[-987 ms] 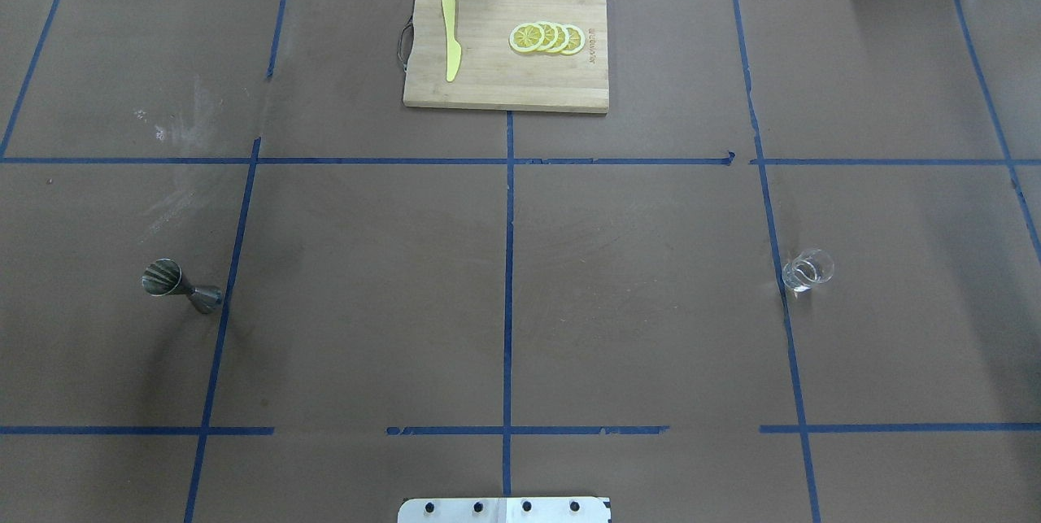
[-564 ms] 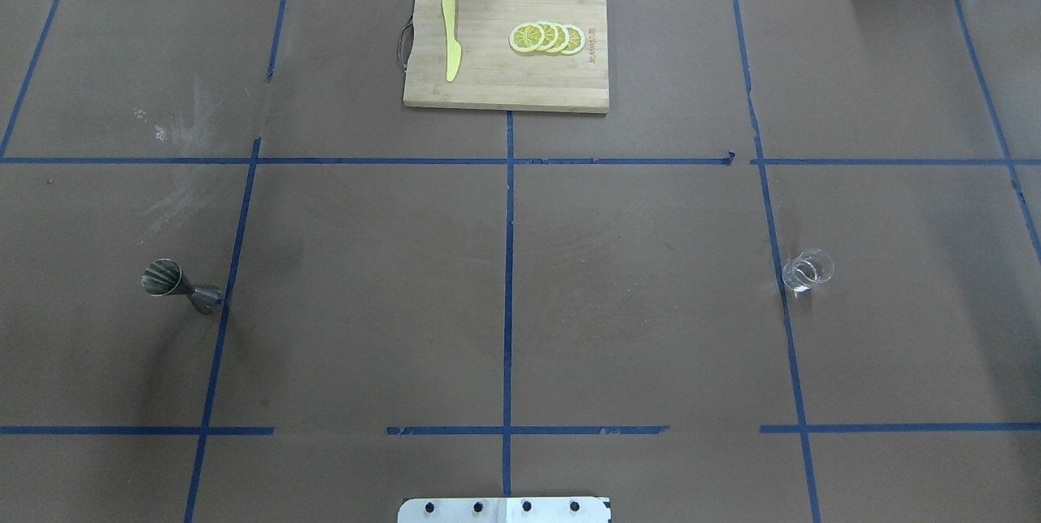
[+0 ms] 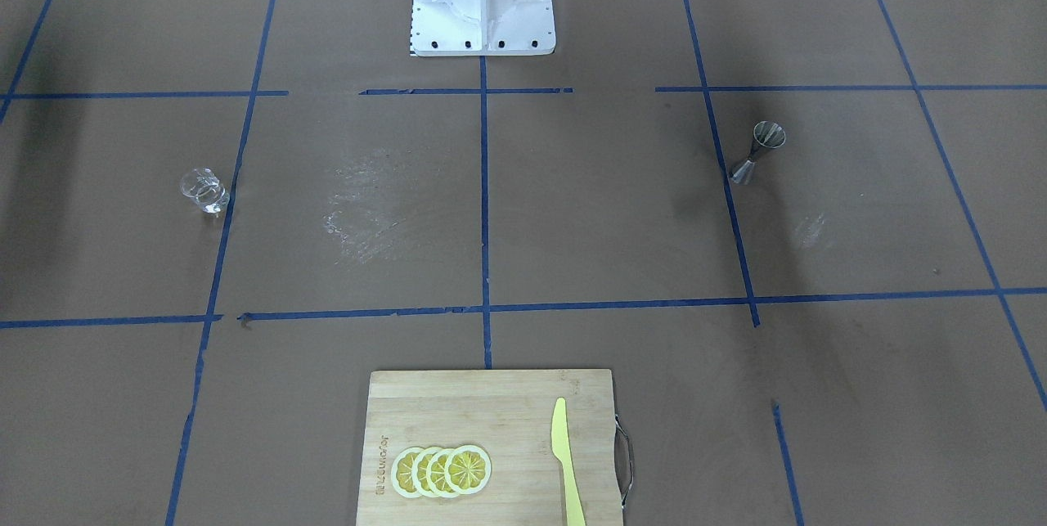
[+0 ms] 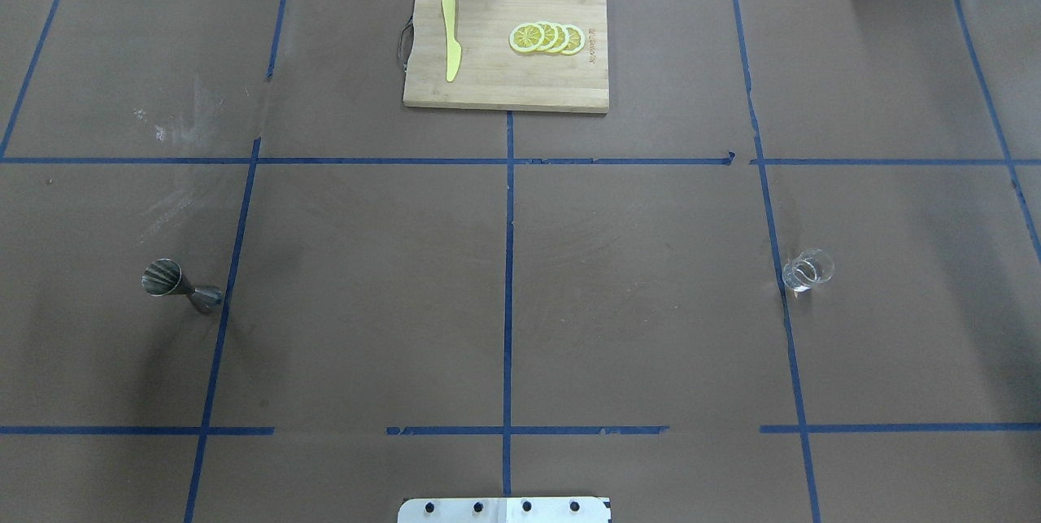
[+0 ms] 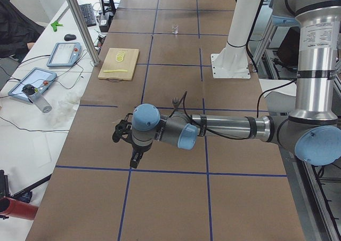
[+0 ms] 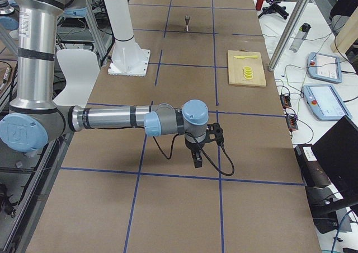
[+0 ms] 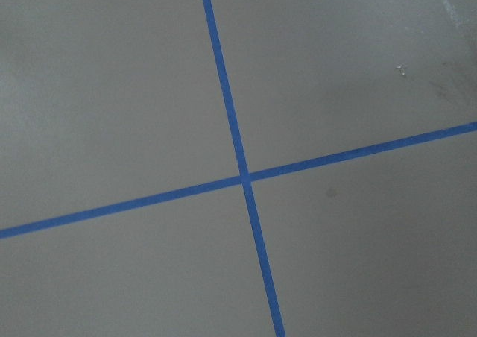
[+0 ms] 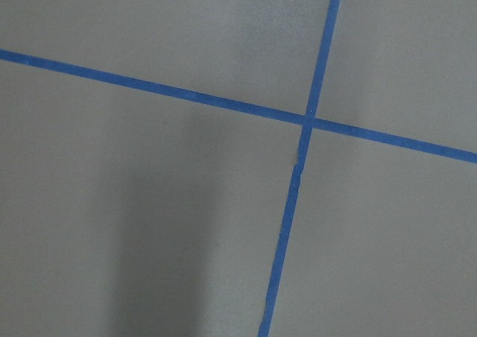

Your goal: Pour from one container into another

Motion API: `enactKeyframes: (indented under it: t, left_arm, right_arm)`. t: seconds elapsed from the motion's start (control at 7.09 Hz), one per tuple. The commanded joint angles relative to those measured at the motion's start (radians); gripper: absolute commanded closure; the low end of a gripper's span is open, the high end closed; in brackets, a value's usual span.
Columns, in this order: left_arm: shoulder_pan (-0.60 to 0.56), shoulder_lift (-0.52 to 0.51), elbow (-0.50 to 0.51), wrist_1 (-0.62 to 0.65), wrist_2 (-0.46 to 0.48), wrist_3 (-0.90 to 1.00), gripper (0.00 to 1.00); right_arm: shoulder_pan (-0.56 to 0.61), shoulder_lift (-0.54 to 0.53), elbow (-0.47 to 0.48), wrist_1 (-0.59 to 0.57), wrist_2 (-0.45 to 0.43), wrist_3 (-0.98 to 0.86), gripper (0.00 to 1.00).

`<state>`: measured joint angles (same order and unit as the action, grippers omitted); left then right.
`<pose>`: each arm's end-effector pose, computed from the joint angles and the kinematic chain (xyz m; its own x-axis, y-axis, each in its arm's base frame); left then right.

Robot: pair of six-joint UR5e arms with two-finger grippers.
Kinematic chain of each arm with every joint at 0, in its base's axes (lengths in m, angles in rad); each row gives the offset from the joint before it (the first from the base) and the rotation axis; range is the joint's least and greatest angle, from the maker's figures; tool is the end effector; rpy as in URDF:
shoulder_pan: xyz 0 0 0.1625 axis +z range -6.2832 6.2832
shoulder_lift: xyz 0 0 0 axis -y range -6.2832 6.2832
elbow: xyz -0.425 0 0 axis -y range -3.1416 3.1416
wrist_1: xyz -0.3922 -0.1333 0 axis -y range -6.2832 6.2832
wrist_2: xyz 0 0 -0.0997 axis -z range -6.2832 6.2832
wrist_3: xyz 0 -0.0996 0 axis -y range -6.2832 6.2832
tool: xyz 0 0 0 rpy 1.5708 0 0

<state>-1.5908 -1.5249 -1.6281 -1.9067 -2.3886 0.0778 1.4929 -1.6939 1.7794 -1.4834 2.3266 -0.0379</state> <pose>-0.0704 -0.4883 0.6127 0.6880 0.3070 -0.6576 -0.0348 0.9190 0.3927 0.0298 -0.4530 0.6050 0.7129 -0.2114 0.6686 0.1037 0.9748 0.1975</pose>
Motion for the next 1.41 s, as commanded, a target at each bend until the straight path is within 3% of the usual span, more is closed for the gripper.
enactKeyframes:
  t: [0.0, 0.28, 0.56, 0.85, 0.99, 1.27]
  left_arm:
    - [0.000, -0.007, 0.084, -0.339, -0.003, -0.006, 0.00]
    - [0.000, -0.008, 0.079, -0.407, -0.003, -0.042, 0.00]
    - [0.003, -0.003, 0.033, -0.501, -0.001, -0.083, 0.00]
    - [0.108, 0.003, -0.028, -0.604, 0.003, -0.194, 0.00]
    - [0.136, 0.014, -0.104, -0.607, 0.015, -0.320, 0.00]
    - [0.233, 0.125, -0.308, -0.609, 0.160, -0.514, 0.00]
  right_arm:
    - [0.000, 0.040, -0.003, -0.001, 0.001, 0.004, 0.00]
    - [0.000, 0.046, 0.005, 0.002, 0.000, 0.001, 0.00]
    - [0.001, 0.045, -0.005, 0.081, 0.002, 0.004, 0.00]
    - [0.001, 0.039, -0.005, 0.083, 0.002, 0.006, 0.00]
    - [0.001, 0.037, -0.006, 0.083, 0.002, 0.006, 0.00]
    - [0.001, 0.034, -0.005, 0.083, 0.002, 0.016, 0.00]
